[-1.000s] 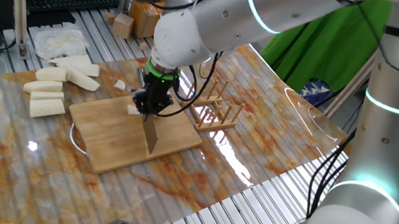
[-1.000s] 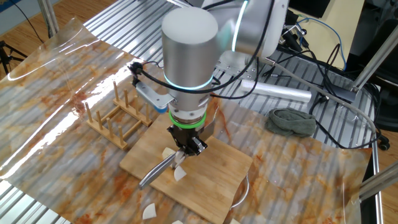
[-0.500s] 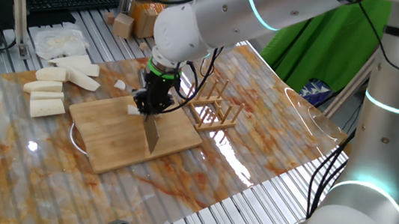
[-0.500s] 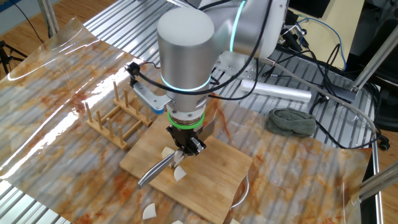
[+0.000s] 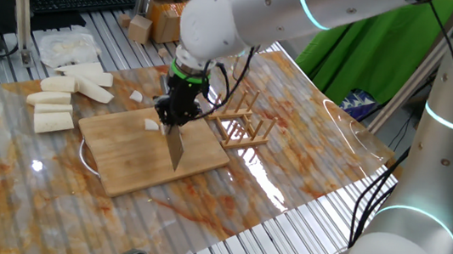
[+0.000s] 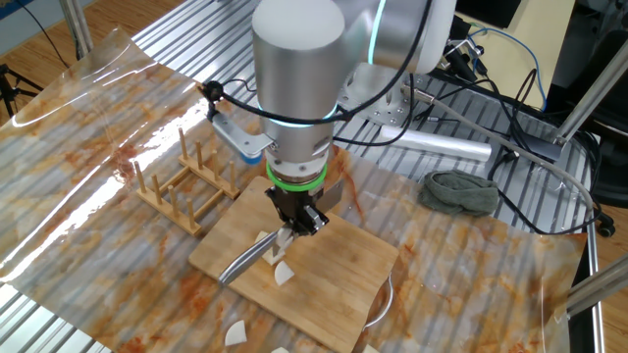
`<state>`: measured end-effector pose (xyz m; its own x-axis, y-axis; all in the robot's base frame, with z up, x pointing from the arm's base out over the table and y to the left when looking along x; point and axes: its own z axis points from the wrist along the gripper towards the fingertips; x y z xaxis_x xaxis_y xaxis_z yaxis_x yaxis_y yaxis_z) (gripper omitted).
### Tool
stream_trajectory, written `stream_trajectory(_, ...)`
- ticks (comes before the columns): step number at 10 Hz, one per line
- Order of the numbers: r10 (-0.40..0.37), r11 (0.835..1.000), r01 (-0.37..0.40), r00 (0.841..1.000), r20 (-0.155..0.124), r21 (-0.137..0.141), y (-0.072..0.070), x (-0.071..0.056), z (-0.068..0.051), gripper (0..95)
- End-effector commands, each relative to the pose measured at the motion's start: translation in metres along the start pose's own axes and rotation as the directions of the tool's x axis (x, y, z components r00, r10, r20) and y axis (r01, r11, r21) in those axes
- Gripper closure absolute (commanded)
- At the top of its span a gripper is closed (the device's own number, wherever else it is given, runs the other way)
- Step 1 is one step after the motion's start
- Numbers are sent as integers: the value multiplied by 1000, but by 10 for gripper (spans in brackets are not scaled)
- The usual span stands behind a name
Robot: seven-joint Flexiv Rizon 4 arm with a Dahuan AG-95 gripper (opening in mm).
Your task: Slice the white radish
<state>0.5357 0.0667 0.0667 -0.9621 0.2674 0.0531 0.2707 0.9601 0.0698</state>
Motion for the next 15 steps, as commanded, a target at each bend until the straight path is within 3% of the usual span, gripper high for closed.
stream_trajectory(1,-3,1000,3,1000,-2,4,-3,2,-8,950)
stream_trajectory(4,-12,1000,12,1000,-8,12,-8,-1,-16,950)
stream_trajectory(12,-25,1000,25,1000,-7,8,-14,-4,-12,950)
stream_trajectory(13,-27,1000,27,1000,-7,7,-16,-3,-10,950)
stream_trajectory(15,-30,1000,30,1000,-1,-5,-18,-3,7,950)
